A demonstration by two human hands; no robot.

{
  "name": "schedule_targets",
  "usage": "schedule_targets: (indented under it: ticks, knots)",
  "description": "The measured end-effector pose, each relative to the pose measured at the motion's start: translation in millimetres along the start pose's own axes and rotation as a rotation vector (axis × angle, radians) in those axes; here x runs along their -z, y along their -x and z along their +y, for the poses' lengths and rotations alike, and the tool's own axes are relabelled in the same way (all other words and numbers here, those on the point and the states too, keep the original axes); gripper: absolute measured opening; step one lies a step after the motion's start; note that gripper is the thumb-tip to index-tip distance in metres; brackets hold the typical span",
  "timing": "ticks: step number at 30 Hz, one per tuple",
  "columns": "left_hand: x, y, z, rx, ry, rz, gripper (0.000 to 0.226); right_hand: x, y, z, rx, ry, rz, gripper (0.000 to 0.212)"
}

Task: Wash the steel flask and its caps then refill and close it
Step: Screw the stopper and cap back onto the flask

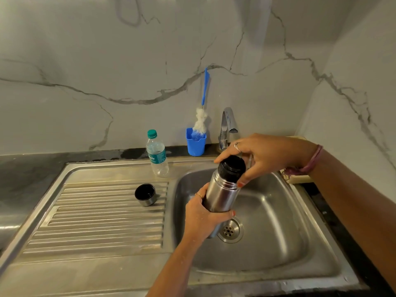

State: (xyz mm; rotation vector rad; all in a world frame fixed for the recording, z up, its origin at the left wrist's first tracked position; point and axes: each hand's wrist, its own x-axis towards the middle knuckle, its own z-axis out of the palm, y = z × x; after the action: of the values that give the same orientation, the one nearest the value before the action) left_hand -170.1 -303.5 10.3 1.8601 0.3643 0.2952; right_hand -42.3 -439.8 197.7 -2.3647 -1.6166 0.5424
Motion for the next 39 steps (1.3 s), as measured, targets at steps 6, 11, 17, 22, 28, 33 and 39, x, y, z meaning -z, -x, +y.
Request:
schedule_targets:
  ticks: [6,11,17,22,28,33,39]
  knots:
    - [-3,0,1,-0.006,0.032,0.049,0.077,-23,-13,-9,-0.287,0.264,0.298,0.069]
    - [0,-2,-2,-0.006,0.013,0.041,0.077,-5,-2,-9,-0.29,-0.037,0.019,0.065]
    - [2,-5,-3,-0.006,0.027,0.045,0.079,9,0,10,-0.059,-0.181,-0.059,0.062]
    - [2,-4,-7,-0.021,-0.015,0.041,0.077,7,-3,5,-0.071,-0.162,-0.015,0.051]
    - [0,-1,-11,0.001,0.019,0.037,0.078,-3,-7,4,-0.14,-0.156,0.098,0.046]
    - [2,-3,-10,-0.011,0.021,0.038,0.078,-16,-10,-4,-0.249,0.202,0.235,0.062]
    - [5,-7,-7,-0.033,0.009,0.032,0.078,0,-2,10,-0.05,-0.17,-0.079,0.078]
